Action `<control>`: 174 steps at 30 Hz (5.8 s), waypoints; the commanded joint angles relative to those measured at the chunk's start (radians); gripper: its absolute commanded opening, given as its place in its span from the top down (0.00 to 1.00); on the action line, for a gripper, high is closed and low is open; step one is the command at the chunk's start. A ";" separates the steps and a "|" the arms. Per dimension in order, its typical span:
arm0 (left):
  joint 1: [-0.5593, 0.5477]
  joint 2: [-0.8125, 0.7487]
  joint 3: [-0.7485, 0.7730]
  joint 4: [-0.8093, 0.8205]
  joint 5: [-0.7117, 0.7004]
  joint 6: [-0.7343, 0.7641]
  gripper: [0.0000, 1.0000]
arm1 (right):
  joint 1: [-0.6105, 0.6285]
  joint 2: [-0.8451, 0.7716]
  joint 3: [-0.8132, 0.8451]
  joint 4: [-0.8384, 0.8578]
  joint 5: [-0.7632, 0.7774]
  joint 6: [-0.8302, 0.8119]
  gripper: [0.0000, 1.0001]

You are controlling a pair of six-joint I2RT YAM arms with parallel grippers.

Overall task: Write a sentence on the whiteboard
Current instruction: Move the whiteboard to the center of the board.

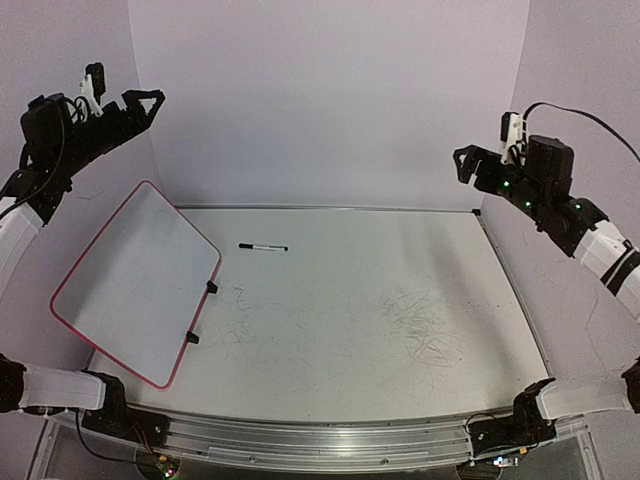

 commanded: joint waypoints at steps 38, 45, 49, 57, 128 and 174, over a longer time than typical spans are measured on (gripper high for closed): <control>-0.003 -0.144 -0.052 -0.301 -0.221 0.165 0.01 | 0.834 1.206 0.555 0.177 -0.256 -0.324 0.03; -0.002 -0.148 -0.064 -0.305 -0.182 0.151 0.00 | 0.860 1.393 0.785 0.158 -0.150 -0.318 0.09; -0.003 -0.148 -0.065 -0.317 -0.148 0.150 0.01 | 0.864 1.466 0.875 0.159 -0.149 -0.335 0.17; -0.002 -0.171 -0.060 -0.337 -0.144 0.164 0.00 | 0.878 1.582 1.019 0.173 -0.139 -0.434 0.33; -0.003 -0.094 -0.051 -0.379 -0.164 0.155 0.01 | 0.834 0.926 -0.115 0.578 0.167 -0.360 1.00; -0.122 0.060 -0.387 0.081 0.050 -0.254 0.02 | 0.760 0.489 -0.505 0.445 0.310 0.048 0.27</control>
